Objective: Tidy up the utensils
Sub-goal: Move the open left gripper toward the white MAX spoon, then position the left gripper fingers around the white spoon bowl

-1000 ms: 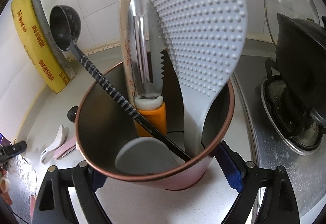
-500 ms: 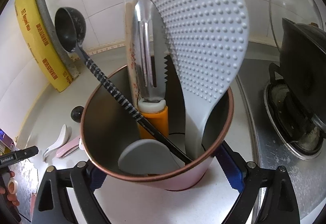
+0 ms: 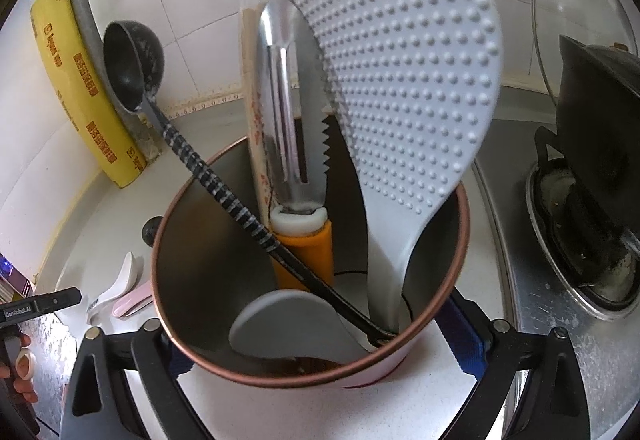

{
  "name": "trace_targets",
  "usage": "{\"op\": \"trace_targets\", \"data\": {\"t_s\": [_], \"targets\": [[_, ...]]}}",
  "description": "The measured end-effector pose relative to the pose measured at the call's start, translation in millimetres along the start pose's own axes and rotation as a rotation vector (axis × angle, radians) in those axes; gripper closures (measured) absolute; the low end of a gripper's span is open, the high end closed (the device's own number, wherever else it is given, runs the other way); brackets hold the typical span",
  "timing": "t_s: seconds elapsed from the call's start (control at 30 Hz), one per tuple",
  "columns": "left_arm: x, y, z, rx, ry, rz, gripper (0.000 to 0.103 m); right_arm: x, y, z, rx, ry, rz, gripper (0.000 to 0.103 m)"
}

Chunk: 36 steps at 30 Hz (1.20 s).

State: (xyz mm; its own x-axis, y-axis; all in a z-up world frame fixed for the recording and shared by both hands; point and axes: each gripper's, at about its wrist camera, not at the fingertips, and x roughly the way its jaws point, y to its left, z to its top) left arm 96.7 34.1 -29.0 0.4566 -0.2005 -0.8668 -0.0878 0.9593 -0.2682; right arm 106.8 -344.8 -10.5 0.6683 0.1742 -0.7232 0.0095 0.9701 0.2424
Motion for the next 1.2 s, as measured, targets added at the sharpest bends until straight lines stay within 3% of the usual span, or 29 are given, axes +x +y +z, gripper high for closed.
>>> {"op": "trace_targets", "data": {"t_s": [0.2, 0.67, 0.87, 1.03, 1.2], "targets": [[0, -8, 1, 0.021, 0.011, 0.019, 0.046, -8, -1, 2, -0.009, -0.040, -0.019, 0.003], [-12, -19, 9, 0.076, 0.003, 0.088, 0.046, -8, -3, 11, -0.019, -0.040, -0.016, 0.003], [0, -36, 26, 0.147, 0.032, 0.069, 0.046, -12, 1, 14, -0.028, -0.046, -0.025, 0.003], [25, -55, 32, 0.220, 0.103, 0.032, 0.046, -15, 1, 14, -0.020, -0.038, -0.022, 0.006], [49, -59, 40, 0.214, 0.166, -0.023, 0.046, -15, 9, 16, -0.029, -0.038, -0.031, 0.010]]}}
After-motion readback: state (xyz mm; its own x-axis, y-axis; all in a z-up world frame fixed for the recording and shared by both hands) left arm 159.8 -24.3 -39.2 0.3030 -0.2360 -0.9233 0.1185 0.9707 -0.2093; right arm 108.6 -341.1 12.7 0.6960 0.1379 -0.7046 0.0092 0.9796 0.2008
